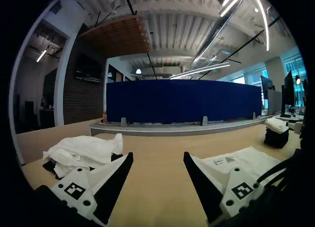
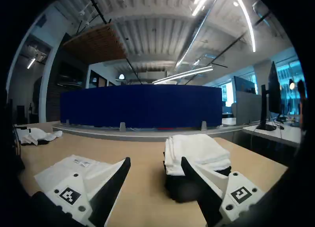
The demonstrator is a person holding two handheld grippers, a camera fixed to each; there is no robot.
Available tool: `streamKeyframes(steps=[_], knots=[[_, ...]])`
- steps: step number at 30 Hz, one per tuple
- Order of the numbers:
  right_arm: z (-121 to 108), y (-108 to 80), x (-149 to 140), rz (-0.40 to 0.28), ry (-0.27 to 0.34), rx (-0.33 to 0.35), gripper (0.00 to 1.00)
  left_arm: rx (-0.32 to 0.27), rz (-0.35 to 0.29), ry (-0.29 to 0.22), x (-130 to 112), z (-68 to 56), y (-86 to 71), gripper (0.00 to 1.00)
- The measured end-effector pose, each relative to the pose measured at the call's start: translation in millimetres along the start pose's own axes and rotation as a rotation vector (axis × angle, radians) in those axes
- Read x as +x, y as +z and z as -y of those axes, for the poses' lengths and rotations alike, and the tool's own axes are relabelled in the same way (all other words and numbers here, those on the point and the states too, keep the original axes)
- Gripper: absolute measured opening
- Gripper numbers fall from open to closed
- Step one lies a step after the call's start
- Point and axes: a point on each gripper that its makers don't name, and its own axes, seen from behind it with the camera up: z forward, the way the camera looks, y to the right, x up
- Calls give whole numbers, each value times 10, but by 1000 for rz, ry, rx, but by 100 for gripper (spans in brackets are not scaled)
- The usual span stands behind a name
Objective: Fold towel
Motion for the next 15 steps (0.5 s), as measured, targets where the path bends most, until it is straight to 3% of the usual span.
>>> streamKeyframes(steps=[15], knots=[[3, -10, 16, -1, 1, -6, 99, 1, 0, -1, 10, 7, 25, 95]])
